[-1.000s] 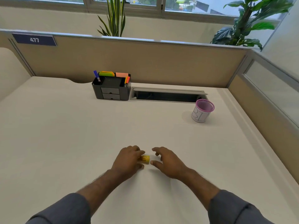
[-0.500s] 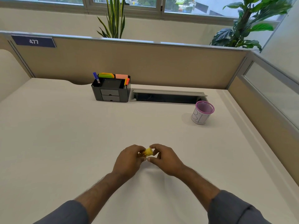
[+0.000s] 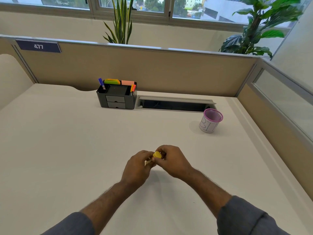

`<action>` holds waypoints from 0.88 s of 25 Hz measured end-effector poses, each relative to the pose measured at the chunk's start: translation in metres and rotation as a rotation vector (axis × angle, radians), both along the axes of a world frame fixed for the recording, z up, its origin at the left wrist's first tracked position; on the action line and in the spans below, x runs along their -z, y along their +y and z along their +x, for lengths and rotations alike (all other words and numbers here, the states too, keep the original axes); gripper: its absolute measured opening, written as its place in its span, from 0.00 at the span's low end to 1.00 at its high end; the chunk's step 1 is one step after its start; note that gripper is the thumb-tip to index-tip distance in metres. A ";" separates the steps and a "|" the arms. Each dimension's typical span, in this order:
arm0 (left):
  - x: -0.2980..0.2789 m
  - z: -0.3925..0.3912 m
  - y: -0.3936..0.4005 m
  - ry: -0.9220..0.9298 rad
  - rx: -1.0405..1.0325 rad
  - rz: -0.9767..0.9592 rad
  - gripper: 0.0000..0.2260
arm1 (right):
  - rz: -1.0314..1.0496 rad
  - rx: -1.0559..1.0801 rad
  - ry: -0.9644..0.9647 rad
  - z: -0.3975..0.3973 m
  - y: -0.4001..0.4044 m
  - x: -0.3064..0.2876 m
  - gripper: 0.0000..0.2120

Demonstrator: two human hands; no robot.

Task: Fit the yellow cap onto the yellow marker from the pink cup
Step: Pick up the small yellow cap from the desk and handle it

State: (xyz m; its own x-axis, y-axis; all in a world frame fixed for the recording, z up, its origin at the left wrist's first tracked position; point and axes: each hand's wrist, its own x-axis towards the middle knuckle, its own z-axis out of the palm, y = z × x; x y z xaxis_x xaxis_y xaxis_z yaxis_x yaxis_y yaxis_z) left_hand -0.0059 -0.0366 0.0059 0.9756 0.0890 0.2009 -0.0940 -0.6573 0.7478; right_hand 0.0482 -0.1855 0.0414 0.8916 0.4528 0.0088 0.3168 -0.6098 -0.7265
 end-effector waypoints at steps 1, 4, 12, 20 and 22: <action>0.000 -0.001 -0.001 -0.007 0.005 -0.012 0.08 | -0.010 -0.013 0.018 0.000 0.000 -0.002 0.06; 0.000 -0.002 -0.003 -0.009 0.027 -0.026 0.10 | -0.041 -0.050 0.080 0.004 -0.002 -0.008 0.06; -0.001 0.001 -0.008 -0.018 -0.030 -0.060 0.08 | -0.089 0.045 -0.040 -0.001 0.006 -0.011 0.05; -0.002 0.000 -0.006 0.008 0.035 -0.032 0.09 | -0.165 -0.028 0.021 0.008 0.001 -0.014 0.07; -0.001 0.001 -0.006 0.005 0.014 -0.051 0.08 | -0.133 0.021 0.015 0.007 0.002 -0.012 0.07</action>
State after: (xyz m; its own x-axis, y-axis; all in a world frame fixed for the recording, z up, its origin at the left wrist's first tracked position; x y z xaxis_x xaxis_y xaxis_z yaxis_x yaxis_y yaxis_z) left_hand -0.0045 -0.0430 0.0069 0.9778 0.0854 0.1911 -0.0988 -0.6168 0.7809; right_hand 0.0551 -0.1833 0.0531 0.9006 0.4300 -0.0638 0.2923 -0.7077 -0.6432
